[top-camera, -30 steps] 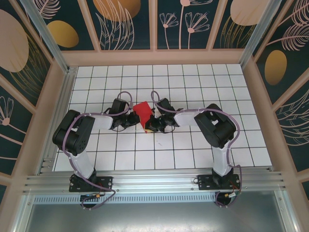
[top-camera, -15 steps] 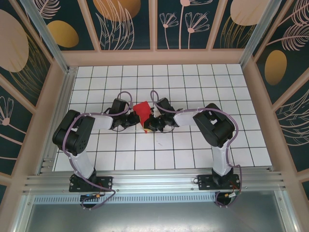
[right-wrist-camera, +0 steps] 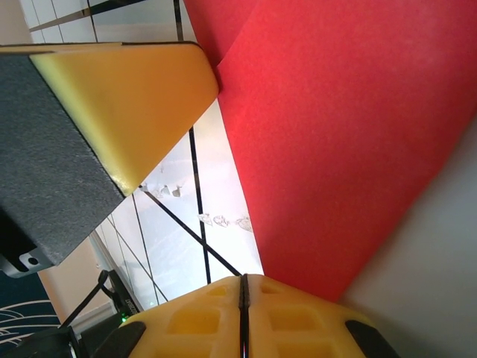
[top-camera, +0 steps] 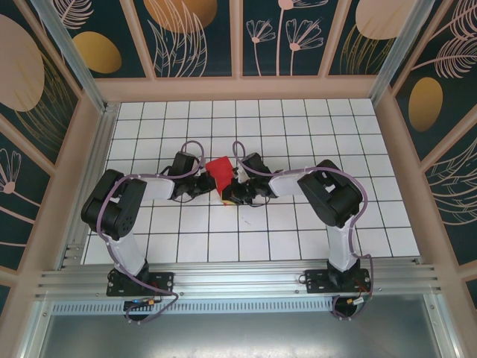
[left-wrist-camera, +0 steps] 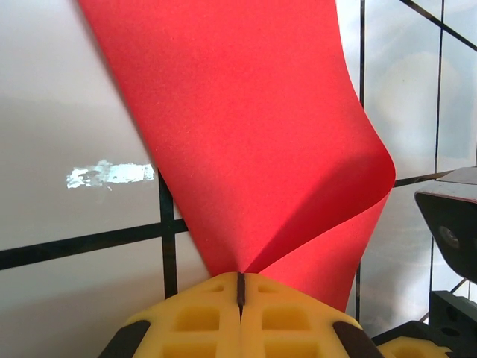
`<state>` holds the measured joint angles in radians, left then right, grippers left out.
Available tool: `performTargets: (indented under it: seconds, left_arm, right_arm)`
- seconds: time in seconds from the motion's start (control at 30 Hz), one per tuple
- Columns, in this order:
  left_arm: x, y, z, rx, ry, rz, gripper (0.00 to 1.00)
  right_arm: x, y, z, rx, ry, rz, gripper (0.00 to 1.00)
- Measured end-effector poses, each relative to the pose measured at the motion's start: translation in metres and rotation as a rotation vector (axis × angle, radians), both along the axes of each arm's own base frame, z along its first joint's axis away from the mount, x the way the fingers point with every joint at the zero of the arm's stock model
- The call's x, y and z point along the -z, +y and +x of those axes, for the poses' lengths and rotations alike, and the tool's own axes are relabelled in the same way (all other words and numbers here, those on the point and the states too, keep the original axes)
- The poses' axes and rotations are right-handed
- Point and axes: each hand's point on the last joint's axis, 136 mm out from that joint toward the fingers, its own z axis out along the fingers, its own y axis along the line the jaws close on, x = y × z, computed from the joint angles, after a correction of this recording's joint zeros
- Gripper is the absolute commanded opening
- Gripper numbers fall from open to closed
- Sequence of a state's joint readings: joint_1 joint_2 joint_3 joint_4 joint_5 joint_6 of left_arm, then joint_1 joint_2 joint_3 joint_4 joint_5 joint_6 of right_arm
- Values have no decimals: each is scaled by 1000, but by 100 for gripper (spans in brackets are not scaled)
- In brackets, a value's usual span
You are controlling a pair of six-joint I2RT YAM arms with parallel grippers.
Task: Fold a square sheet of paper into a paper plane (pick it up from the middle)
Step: Third fold the triangle at the center of the table.
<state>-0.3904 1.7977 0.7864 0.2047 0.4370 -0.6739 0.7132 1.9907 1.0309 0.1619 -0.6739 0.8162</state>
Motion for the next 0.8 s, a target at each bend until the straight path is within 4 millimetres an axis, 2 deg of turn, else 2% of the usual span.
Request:
performTargets:
  seconds: [0.27, 0.43, 0.63, 0.8]
  left_arm:
    - [-9, -2, 9, 32, -44, 25, 0]
    - [-11, -2, 12, 40, -56, 37, 0]
    - [-11, -2, 12, 49, -58, 46, 0]
    - [-13, -2, 14, 52, -62, 48, 0]
  right_arm:
    - [-15, -7, 5, 35, -61, -8, 17]
    - [-27, -20, 26, 119, -153, -60, 23]
    - [-25, -37, 51, 205, -229, -177, 33]
    - [-25, -44, 63, 230, -261, -235, 35]
